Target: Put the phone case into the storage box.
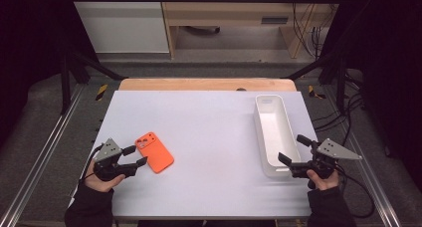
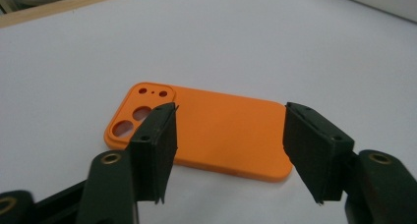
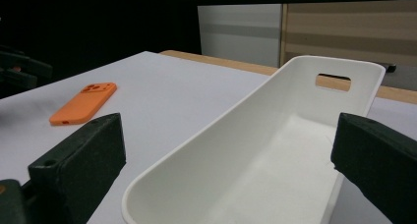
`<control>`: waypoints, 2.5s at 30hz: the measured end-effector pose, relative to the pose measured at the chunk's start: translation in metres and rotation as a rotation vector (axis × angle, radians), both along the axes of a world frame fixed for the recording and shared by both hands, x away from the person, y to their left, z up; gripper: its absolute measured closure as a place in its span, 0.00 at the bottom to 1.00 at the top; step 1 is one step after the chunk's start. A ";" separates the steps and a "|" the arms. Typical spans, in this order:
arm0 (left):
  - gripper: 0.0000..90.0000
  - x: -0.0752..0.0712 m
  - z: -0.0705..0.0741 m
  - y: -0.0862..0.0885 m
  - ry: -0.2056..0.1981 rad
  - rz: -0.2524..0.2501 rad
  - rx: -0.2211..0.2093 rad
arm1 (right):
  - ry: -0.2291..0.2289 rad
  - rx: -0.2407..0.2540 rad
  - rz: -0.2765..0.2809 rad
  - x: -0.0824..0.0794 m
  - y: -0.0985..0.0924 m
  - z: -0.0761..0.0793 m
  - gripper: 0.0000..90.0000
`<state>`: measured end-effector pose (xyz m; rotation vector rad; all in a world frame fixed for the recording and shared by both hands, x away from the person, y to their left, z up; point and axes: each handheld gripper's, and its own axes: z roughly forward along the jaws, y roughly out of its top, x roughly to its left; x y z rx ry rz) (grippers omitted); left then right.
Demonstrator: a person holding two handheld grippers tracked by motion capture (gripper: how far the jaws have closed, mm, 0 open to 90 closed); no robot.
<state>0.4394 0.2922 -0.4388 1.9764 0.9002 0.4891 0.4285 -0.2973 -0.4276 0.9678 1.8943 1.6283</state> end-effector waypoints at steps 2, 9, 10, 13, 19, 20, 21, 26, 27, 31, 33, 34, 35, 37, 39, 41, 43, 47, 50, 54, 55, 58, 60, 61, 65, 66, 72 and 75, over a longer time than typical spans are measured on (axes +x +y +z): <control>0.48 0.000 -0.001 -0.001 0.014 0.005 0.025 | 0.000 0.000 0.001 0.000 0.000 0.000 0.00; 0.66 0.002 -0.004 -0.002 0.068 0.006 0.065 | 0.000 -0.001 0.002 0.000 0.000 0.000 0.01; 0.67 0.002 -0.005 -0.002 0.076 0.009 0.068 | 0.000 -0.001 0.002 0.000 0.000 0.000 0.01; 0.72 0.003 -0.007 -0.002 0.090 0.010 0.076 | 0.001 -0.001 0.003 0.000 0.000 0.000 0.01; 0.81 0.005 -0.012 -0.006 0.134 0.007 0.131 | -0.001 -0.003 0.002 0.000 0.000 0.000 0.00; 0.83 0.005 -0.013 -0.006 0.141 0.006 0.135 | -0.001 -0.003 0.002 0.000 0.000 0.000 0.01; 0.85 0.005 -0.013 -0.006 0.141 0.006 0.135 | -0.001 -0.003 0.002 0.000 0.000 0.000 0.01; 0.95 0.007 -0.017 -0.010 0.173 -0.002 0.176 | -0.001 -0.004 0.002 0.000 0.000 0.000 0.00; 0.97 0.007 -0.017 -0.010 0.173 -0.002 0.176 | -0.001 -0.004 0.002 0.000 0.000 0.000 0.00; 1.00 0.008 -0.020 -0.013 0.199 -0.012 0.189 | 0.000 -0.004 0.003 0.000 0.000 0.000 0.01; 1.00 0.009 -0.021 -0.014 0.203 -0.012 0.194 | 0.000 -0.004 0.003 0.000 0.000 0.000 0.01; 1.00 0.009 -0.022 -0.015 0.204 -0.013 0.196 | -0.002 -0.006 0.002 0.001 0.000 0.000 0.01; 1.00 0.010 -0.023 -0.015 0.205 -0.014 0.196 | -0.002 -0.006 0.003 0.001 0.000 0.000 0.01; 1.00 0.010 -0.023 -0.016 0.205 -0.014 0.203 | -0.003 -0.006 0.003 0.001 0.000 0.000 0.01; 1.00 0.011 -0.024 -0.017 0.205 -0.013 0.206 | -0.002 -0.005 0.003 0.001 0.001 -0.001 0.01; 1.00 0.012 -0.026 -0.019 0.212 -0.019 0.211 | 0.001 -0.004 0.004 0.001 0.001 -0.001 0.01; 1.00 0.012 -0.027 -0.020 0.218 -0.021 0.212 | 0.002 -0.005 0.004 0.001 0.001 -0.001 0.01; 1.00 0.013 -0.029 -0.023 0.223 -0.028 0.217 | 0.002 -0.006 0.003 0.001 0.001 -0.001 0.00; 1.00 0.014 -0.030 -0.025 0.222 -0.033 0.223 | 0.003 -0.006 0.003 0.001 0.001 -0.001 0.01; 1.00 0.014 -0.030 -0.026 0.220 -0.032 0.223 | 0.002 -0.007 0.003 0.001 0.001 -0.001 0.01; 1.00 0.014 -0.030 -0.026 0.221 -0.032 0.224 | 0.001 -0.007 0.001 0.001 0.001 -0.001 0.01; 1.00 0.014 -0.030 -0.026 0.217 -0.035 0.225 | 0.002 -0.007 0.002 0.001 0.001 -0.001 0.00; 1.00 0.014 -0.029 -0.027 0.215 -0.037 0.223 | 0.002 -0.007 0.002 0.001 0.001 -0.001 0.01; 1.00 0.014 -0.029 -0.027 0.215 -0.037 0.223 | 0.002 -0.008 0.002 0.001 0.001 -0.001 0.01; 1.00 0.013 -0.029 -0.030 0.211 -0.043 0.222 | 0.001 -0.007 0.003 0.001 0.001 -0.001 0.01; 1.00 0.013 -0.029 -0.030 0.211 -0.044 0.224 | 0.002 -0.006 0.003 0.001 0.001 -0.001 0.01; 1.00 0.016 -0.025 -0.029 0.199 -0.045 0.209 | 0.002 -0.008 0.002 0.001 0.001 -0.001 0.01; 1.00 0.019 -0.019 -0.028 0.176 -0.037 0.189 | 0.000 -0.006 0.003 0.001 0.001 -0.001 0.01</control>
